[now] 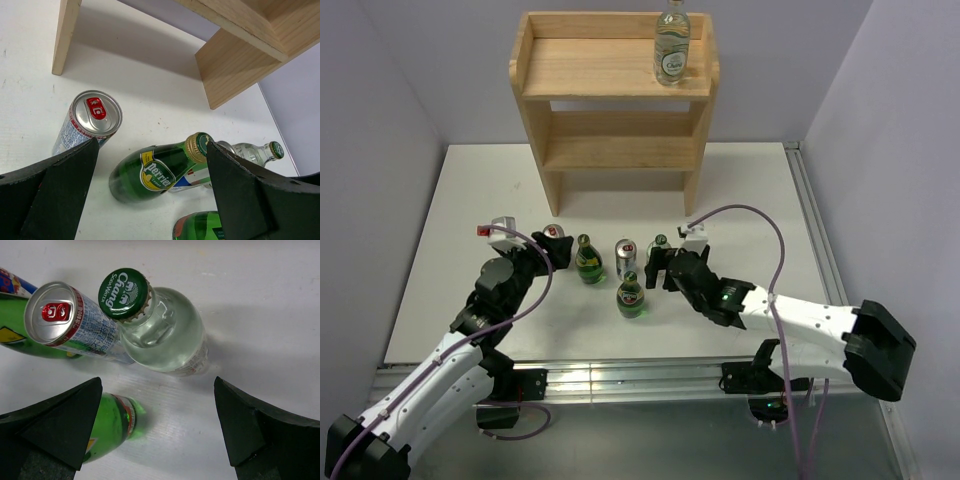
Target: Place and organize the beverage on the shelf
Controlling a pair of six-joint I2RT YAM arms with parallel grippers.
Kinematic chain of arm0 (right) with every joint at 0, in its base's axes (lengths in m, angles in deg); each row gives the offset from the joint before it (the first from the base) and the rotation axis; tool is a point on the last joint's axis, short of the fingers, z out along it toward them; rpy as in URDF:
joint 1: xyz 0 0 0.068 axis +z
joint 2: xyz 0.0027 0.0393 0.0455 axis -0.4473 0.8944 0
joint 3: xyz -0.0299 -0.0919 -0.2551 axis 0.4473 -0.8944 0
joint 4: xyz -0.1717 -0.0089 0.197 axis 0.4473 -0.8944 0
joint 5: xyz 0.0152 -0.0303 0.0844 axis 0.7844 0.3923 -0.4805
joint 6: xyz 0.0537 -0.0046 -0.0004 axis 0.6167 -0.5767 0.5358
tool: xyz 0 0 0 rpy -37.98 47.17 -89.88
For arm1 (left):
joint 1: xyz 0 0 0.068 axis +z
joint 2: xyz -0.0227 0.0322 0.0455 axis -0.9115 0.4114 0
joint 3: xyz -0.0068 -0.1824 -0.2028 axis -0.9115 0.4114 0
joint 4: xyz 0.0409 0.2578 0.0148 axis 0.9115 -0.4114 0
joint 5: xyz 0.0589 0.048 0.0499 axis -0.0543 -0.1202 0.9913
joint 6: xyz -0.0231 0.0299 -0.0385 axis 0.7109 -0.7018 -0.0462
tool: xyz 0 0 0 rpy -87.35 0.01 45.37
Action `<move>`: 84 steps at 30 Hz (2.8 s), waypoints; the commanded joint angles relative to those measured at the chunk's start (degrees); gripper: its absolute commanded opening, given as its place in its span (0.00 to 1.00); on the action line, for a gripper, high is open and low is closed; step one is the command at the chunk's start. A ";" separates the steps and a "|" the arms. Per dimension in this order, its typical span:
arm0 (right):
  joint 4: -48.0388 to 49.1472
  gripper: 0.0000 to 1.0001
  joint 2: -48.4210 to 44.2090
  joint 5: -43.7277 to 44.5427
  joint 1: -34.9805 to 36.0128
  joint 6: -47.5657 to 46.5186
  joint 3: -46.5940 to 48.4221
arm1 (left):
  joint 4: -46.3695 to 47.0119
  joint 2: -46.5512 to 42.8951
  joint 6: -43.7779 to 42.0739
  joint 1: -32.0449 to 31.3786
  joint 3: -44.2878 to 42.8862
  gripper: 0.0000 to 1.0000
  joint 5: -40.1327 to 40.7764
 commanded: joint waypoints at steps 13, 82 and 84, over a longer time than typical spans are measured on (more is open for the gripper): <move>13.27 1.00 21.03 9.43 0.01 -3.27 5.76 | 3.11 0.27 -1.09 -0.56 0.67 0.96 -0.78; -7.10 0.00 4.96 29.83 5.29 -9.95 31.30 | 5.05 3.61 -1.01 -0.74 0.76 0.96 -1.04; -10.17 0.00 5.31 28.42 5.29 -12.58 36.06 | 4.87 3.43 -1.09 -0.74 0.50 0.96 -0.95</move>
